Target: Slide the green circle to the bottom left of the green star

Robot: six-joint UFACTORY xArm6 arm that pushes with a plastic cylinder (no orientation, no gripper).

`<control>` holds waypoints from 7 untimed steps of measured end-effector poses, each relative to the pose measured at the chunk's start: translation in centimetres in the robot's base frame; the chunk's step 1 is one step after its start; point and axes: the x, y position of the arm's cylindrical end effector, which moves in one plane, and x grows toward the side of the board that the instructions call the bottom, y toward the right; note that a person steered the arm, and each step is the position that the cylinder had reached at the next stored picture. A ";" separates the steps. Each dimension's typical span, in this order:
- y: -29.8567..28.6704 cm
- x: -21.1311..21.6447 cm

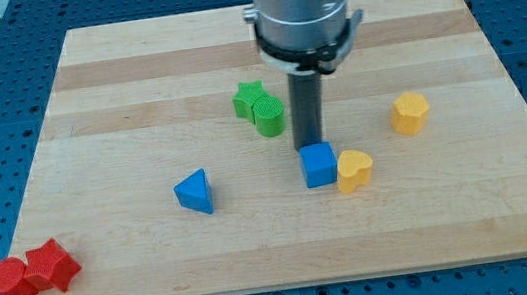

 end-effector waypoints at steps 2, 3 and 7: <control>-4.4 -4.1; -7.0 -3.7; -9.7 -0.3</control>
